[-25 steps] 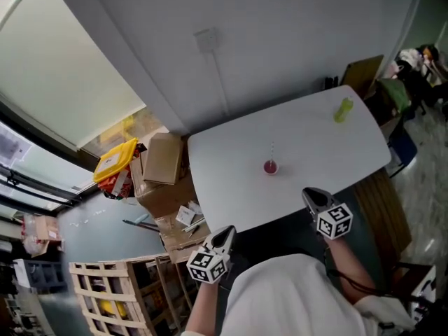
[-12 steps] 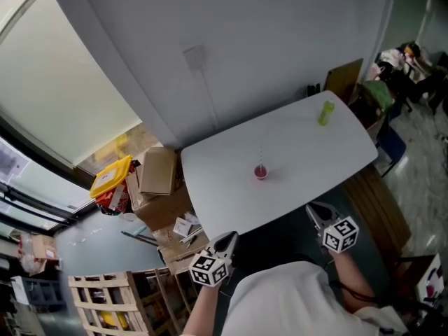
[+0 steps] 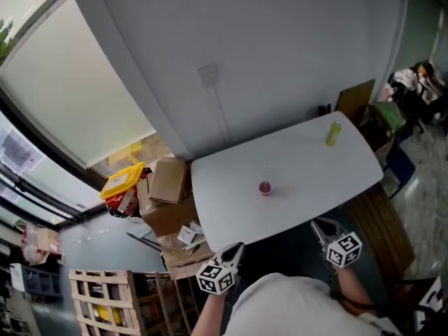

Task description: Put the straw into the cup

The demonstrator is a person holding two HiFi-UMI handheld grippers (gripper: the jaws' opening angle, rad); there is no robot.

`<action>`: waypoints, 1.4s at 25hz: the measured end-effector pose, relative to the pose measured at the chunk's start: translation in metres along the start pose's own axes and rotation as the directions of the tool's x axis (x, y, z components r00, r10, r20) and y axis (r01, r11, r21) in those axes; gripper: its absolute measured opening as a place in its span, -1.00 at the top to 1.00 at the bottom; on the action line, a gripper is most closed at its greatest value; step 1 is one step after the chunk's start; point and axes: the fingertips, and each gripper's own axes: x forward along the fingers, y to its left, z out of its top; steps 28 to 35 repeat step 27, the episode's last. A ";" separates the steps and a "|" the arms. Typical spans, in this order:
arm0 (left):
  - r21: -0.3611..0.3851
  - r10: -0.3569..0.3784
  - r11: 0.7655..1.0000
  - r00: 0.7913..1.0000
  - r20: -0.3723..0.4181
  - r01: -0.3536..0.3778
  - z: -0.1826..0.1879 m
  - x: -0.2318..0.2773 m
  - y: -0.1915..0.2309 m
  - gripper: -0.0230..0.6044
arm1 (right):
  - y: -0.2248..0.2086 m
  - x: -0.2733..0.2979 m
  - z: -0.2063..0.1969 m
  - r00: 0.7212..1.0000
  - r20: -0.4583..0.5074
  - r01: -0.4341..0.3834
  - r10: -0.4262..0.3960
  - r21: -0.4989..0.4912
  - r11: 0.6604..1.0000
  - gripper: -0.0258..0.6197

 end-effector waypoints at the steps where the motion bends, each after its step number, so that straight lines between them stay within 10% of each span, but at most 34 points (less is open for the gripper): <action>1: 0.006 0.000 1.000 1.000 0.001 0.000 0.001 0.003 -0.002 0.92 | -0.001 0.000 0.002 1.000 0.002 -0.002 0.002 -0.008 1.000 0.81; 35: 0.011 0.042 0.999 0.998 0.044 -0.043 0.017 0.017 -0.012 0.92 | -0.016 0.007 0.018 0.998 0.025 -0.062 0.063 -0.029 0.998 0.82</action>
